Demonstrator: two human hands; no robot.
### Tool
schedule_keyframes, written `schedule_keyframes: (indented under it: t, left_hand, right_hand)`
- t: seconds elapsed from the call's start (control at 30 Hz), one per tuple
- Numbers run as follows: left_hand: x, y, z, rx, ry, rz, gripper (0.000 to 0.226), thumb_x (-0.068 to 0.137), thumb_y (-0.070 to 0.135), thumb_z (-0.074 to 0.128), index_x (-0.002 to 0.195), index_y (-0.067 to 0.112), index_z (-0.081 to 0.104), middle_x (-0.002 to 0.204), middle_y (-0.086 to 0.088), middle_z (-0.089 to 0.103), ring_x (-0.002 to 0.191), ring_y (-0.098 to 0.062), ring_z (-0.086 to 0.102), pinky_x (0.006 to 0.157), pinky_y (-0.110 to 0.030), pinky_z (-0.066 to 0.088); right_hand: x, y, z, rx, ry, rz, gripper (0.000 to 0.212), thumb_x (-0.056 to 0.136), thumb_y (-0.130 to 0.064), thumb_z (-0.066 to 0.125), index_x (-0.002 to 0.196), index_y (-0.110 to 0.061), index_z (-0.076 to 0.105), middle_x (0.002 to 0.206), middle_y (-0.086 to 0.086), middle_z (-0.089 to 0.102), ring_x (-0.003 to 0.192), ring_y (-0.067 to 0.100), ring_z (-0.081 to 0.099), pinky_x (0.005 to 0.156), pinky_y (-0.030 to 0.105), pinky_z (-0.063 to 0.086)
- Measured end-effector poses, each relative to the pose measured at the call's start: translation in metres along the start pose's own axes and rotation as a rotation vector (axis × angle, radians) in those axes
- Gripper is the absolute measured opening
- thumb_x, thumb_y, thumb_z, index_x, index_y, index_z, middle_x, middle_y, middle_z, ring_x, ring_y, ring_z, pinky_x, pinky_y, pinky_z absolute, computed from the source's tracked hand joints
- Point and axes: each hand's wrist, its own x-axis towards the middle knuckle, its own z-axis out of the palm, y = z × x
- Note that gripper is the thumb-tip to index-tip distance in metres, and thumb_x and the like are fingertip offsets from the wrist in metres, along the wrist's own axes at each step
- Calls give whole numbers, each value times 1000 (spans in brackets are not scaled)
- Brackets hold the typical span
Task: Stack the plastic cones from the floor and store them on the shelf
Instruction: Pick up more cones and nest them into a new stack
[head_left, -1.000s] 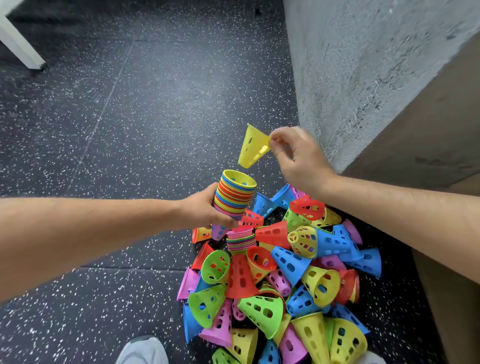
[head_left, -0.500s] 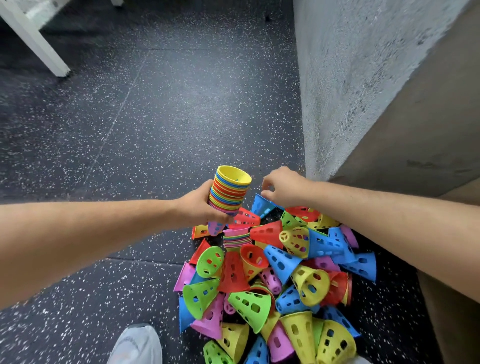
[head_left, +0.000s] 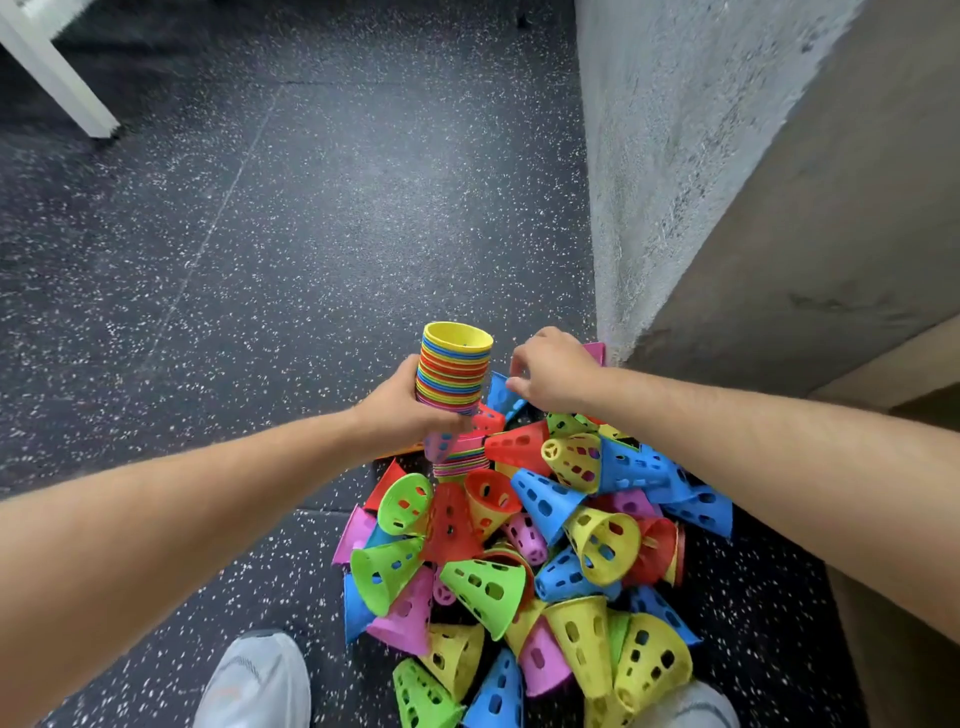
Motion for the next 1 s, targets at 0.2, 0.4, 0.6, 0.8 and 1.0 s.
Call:
schedule_keyframes:
  t: [0.2, 0.4, 0.6, 0.8, 1.0]
  left_hand:
    - [2, -1, 1, -30, -8, -1, 88, 48, 30, 96, 123, 21, 51, 108, -3, 73, 98, -15, 72, 87, -34, 57]
    - [4, -2, 1, -53, 5, -6, 88, 40, 36, 87, 119, 23, 51, 107, -5, 73, 103, -21, 72, 94, -42, 58]
    - [6, -3, 3, -6, -24, 2, 75, 53, 20, 90, 117, 20, 51, 99, -3, 72, 85, -13, 67, 81, -26, 57]
    - [8, 4, 9, 17, -60, 22, 68, 59, 14, 90, 113, 19, 49, 92, -2, 70, 78, -12, 65, 70, -23, 52]
    - [14, 16, 12, -9, -12, 57, 67, 60, 10, 89, 114, 19, 50, 101, -8, 73, 82, -14, 69, 76, -26, 57]
  right_hand:
    - [5, -9, 18, -178, -31, -30, 34, 94, -41, 58, 120, -20, 69, 120, 3, 66, 123, 27, 46, 106, 36, 33]
    - [-1, -17, 7, -78, 75, 91, 23, 94, -27, 52, 107, -17, 69, 111, 5, 68, 114, 29, 49, 92, 39, 36]
    - [-25, -7, -20, 345, 408, 140, 14, 100, -21, 46, 104, -12, 56, 104, 9, 61, 101, 31, 53, 81, 39, 39]
    - [-32, -5, -48, 369, 736, -49, 11, 98, -11, 51, 105, -5, 57, 102, 12, 56, 93, 30, 54, 85, 40, 44]
    - [-44, -10, -43, 418, 595, -288, 13, 99, -18, 59, 109, -12, 65, 106, 4, 59, 98, 18, 55, 88, 25, 42]
